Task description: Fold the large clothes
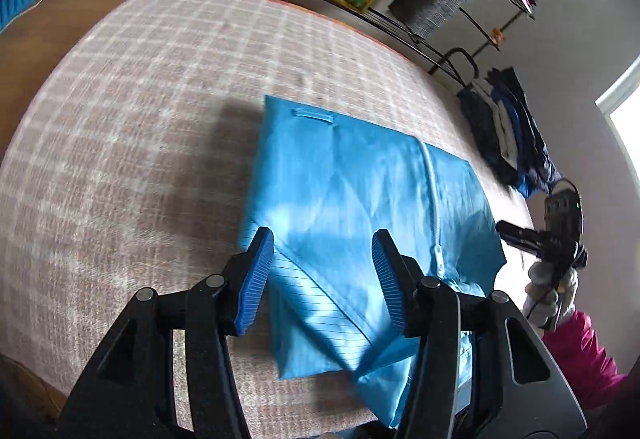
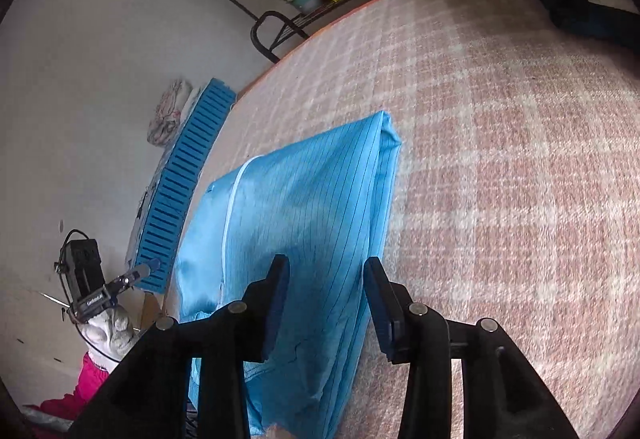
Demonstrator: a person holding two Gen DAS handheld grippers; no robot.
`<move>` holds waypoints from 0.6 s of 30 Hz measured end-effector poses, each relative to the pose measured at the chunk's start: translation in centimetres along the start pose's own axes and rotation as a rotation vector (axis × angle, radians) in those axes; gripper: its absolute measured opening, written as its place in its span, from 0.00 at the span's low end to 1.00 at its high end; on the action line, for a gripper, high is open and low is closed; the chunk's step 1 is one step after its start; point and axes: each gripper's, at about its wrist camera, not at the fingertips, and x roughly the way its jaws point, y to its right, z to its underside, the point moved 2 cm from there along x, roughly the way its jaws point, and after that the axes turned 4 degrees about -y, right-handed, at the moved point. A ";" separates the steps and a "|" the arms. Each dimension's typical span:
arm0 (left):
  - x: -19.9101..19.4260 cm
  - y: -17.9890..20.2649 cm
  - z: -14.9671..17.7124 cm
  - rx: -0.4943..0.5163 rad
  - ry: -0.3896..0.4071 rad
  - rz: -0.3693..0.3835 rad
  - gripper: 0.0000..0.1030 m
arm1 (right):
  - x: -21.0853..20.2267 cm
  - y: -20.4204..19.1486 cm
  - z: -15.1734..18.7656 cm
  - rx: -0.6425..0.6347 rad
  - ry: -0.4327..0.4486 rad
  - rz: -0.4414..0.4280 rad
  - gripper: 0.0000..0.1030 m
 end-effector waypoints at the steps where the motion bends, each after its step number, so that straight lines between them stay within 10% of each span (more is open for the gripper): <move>1: 0.5 -1.4 -0.3 -0.050 -0.003 0.022 0.52 | 0.1 0.0 0.4 0.003 -0.005 0.006 0.40; 7: 4.1 -5.3 -0.8 -0.236 -0.074 0.142 0.52 | 0.7 -0.1 1.3 0.017 -0.027 0.023 0.26; 10: 4.6 -5.2 -0.4 -0.227 -0.080 0.163 0.09 | 0.6 -0.1 1.5 0.026 -0.027 0.025 0.11; 15: 5.7 -4.1 1.0 -0.124 -0.097 0.027 0.08 | -0.1 -1.3 1.9 -0.059 -0.020 0.108 0.02; 18: 4.8 -3.5 1.2 -0.104 -0.066 -0.058 0.24 | 0.7 -2.2 2.0 -0.120 -0.048 0.193 0.06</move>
